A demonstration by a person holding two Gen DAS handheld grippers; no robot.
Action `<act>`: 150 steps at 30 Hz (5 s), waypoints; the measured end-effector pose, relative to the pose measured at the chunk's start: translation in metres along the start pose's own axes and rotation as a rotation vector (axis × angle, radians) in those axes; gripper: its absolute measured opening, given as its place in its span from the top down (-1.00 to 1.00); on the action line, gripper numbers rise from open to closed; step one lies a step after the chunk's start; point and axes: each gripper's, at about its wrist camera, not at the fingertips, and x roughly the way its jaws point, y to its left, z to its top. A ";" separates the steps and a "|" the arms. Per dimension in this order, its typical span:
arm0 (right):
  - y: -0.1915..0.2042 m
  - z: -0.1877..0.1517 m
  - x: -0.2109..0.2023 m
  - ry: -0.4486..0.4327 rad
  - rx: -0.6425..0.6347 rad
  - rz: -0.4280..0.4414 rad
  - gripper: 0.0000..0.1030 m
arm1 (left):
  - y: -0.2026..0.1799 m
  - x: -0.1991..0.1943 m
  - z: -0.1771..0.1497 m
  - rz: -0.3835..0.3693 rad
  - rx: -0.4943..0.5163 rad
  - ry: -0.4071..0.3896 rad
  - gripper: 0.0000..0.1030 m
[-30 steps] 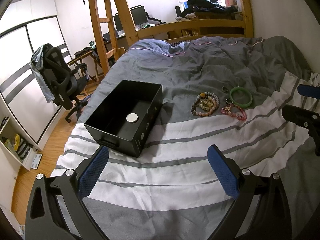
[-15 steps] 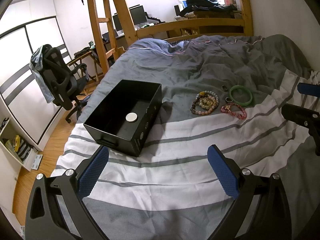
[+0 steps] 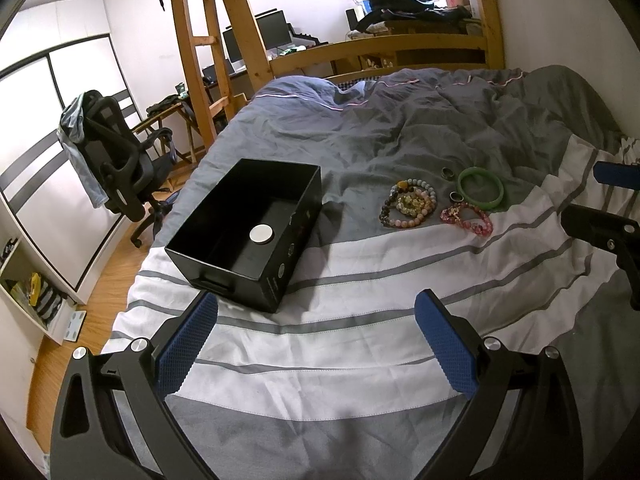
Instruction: Organize jewelry
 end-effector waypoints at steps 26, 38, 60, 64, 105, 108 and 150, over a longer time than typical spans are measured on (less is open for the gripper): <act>-0.029 0.008 0.044 0.128 0.154 -0.002 -0.94 | -0.024 0.027 0.006 -0.073 0.041 0.022 -0.89; -0.073 0.023 0.120 0.216 0.302 -0.130 -0.94 | -0.066 0.102 0.044 -0.119 0.113 0.009 -0.89; -0.105 0.043 0.186 0.248 0.413 -0.188 0.76 | -0.063 0.176 0.072 -0.329 -0.044 0.140 0.67; -0.102 0.046 0.171 0.200 0.413 -0.151 0.90 | -0.055 0.156 0.072 -0.340 -0.057 0.122 0.70; -0.058 0.067 0.150 0.055 0.281 0.041 0.99 | -0.025 0.121 0.072 -0.409 -0.113 0.202 0.86; -0.057 0.067 0.152 0.089 0.260 0.031 0.93 | -0.017 0.105 0.078 -0.390 -0.114 0.181 0.86; 0.088 0.123 0.092 -0.077 0.116 0.359 0.82 | 0.136 0.052 0.081 -0.382 -0.342 0.095 0.86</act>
